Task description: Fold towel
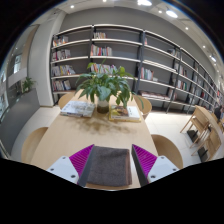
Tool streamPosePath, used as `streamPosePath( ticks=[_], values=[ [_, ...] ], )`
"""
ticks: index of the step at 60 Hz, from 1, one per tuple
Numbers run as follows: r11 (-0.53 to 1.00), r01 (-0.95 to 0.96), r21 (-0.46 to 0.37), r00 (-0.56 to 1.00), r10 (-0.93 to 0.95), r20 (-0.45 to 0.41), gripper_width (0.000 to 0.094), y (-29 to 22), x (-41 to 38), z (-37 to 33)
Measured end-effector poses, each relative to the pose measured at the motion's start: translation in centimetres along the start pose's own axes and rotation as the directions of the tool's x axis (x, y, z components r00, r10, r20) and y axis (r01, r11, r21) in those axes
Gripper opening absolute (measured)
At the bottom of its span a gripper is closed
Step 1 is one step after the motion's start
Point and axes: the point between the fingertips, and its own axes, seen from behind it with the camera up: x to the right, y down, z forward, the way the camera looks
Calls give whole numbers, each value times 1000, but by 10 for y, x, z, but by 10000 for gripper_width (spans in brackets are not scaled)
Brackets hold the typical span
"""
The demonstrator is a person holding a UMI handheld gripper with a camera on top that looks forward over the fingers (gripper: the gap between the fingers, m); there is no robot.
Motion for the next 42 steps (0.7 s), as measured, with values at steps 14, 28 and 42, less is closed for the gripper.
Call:
streamPosePath(
  ticks=[14, 28, 42],
  values=[
    [991, -95, 99, 995, 90, 51, 752, -18, -49, -80],
    [994, -93, 63, 996, 92, 18, 750, 42, -81, -138],
    [995, -93, 41, 996, 93, -5, 749, 73, -91, -173]
  ],
)
